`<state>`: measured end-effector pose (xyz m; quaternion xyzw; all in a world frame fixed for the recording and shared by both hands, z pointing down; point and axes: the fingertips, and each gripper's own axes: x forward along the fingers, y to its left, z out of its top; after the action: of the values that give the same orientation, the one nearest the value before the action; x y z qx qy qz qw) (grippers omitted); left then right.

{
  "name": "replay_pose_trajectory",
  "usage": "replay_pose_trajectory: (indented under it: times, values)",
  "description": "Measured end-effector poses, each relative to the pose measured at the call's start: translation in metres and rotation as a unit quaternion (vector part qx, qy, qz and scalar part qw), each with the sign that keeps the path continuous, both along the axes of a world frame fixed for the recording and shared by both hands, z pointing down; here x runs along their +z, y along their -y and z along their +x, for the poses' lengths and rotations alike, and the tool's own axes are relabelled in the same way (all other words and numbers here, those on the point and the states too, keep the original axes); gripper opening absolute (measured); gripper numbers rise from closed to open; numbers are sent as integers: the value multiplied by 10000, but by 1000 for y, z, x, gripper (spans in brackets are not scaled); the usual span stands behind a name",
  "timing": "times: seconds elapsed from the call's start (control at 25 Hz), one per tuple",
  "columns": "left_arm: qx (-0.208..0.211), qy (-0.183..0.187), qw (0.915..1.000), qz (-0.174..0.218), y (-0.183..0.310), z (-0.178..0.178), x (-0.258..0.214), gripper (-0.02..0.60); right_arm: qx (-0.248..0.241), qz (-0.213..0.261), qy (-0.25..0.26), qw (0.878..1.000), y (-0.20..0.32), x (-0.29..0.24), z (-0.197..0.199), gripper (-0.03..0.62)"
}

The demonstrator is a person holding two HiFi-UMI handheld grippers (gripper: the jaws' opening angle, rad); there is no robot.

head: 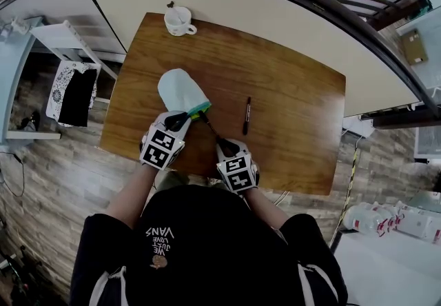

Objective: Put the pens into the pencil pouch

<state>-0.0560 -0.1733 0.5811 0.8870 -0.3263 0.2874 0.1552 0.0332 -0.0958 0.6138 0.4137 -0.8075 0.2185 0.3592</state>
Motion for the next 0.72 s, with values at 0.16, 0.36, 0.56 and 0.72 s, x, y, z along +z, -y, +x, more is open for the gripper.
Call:
replay_pose_trajectory:
  times: [0.16, 0.36, 0.56, 0.72]
  values:
    - [114, -36, 9999, -44, -3, 3, -2, 49, -107, 112, 73, 9999, 8, -9, -11, 67]
    - [399, -128, 9991, -77, -11, 12, -1, 48, -223, 226, 119, 9994, 22, -18, -27, 67]
    - [618, -392, 9973, -57, -18, 20, -5, 45, -233, 302, 189, 9991, 42, -24, -37, 66]
    - [796, -561, 9952, -39, -23, 23, -8, 43, -275, 329, 185, 9989, 57, -26, -44, 67]
